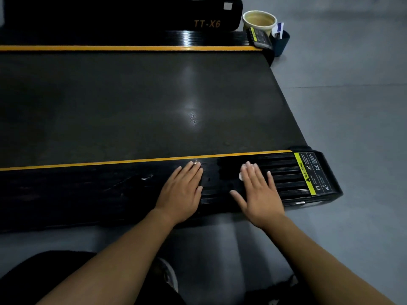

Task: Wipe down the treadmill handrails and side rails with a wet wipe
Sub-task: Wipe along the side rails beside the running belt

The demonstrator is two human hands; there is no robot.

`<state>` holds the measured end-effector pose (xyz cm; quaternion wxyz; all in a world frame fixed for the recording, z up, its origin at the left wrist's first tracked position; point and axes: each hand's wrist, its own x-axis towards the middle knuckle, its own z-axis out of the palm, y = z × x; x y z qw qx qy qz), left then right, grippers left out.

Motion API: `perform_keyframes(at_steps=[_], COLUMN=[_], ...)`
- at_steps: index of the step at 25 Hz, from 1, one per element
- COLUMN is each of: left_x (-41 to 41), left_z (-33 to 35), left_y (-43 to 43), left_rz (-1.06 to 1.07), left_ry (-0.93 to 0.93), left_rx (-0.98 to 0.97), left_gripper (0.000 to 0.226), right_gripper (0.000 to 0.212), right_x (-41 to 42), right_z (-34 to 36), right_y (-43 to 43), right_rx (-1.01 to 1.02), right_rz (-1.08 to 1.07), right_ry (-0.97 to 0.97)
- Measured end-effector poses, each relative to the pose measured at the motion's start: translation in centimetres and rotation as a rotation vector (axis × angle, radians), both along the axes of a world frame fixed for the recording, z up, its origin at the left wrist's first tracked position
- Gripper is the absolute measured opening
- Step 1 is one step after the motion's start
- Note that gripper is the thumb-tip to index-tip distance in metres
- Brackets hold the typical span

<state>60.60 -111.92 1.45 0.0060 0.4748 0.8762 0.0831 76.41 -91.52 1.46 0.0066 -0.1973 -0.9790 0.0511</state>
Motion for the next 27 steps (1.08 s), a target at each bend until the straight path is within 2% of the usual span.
perform_keyframes(at_steps=[2, 5, 6, 10, 13, 15, 18, 19, 23, 27], left_x=[0.0, 0.2, 0.2, 0.3, 0.3, 0.4, 0.4, 0.3, 0.4, 0.3], left_z=[-0.3, -0.3, -0.3, 0.0, 0.0, 0.0, 0.1, 0.1, 0.3, 0.2], left_y=[0.0, 0.1, 0.1, 0.4, 0.2, 0.2, 0.2, 0.2, 0.2, 0.2], left_rz=[0.0, 0.001, 0.006, 0.024, 0.026, 0.023, 0.022, 0.023, 0.021, 0.017], left_ry=[-0.001, -0.007, -0.009, 0.001, 0.01, 0.005, 0.006, 0.006, -0.008, -0.013], left_rx=[0.007, 0.022, 0.024, 0.026, 0.021, 0.021, 0.019, 0.02, 0.011, 0.003], left_gripper=[0.062, 0.061, 0.061, 0.062, 0.062, 0.061, 0.062, 0.062, 0.063, 0.062], right_gripper=[0.095, 0.091, 0.088, 0.086, 0.087, 0.082, 0.081, 0.083, 0.085, 0.079], right_x=[0.4, 1.1, 1.7, 3.1, 2.9, 3.7, 4.8, 4.5, 3.8, 4.6], right_z=[-0.1, -0.5, -0.5, -0.6, -1.4, -1.3, -1.2, -1.4, -2.2, -1.5], right_y=[-1.8, -4.7, -4.0, -2.8, -6.6, -5.2, -4.0, -5.0, -8.2, -5.5], right_rx=[-0.023, -0.009, 0.007, 0.002, 0.004, 0.056, 0.058, 0.033, 0.068, 0.051], right_rz=[-0.012, 0.177, 0.182, -0.064, 0.124, 0.18, -0.046, -0.056, 0.2, -0.064], right_ry=[-0.011, -0.021, -0.022, 0.047, 0.033, 0.049, 0.094, 0.085, 0.041, 0.085])
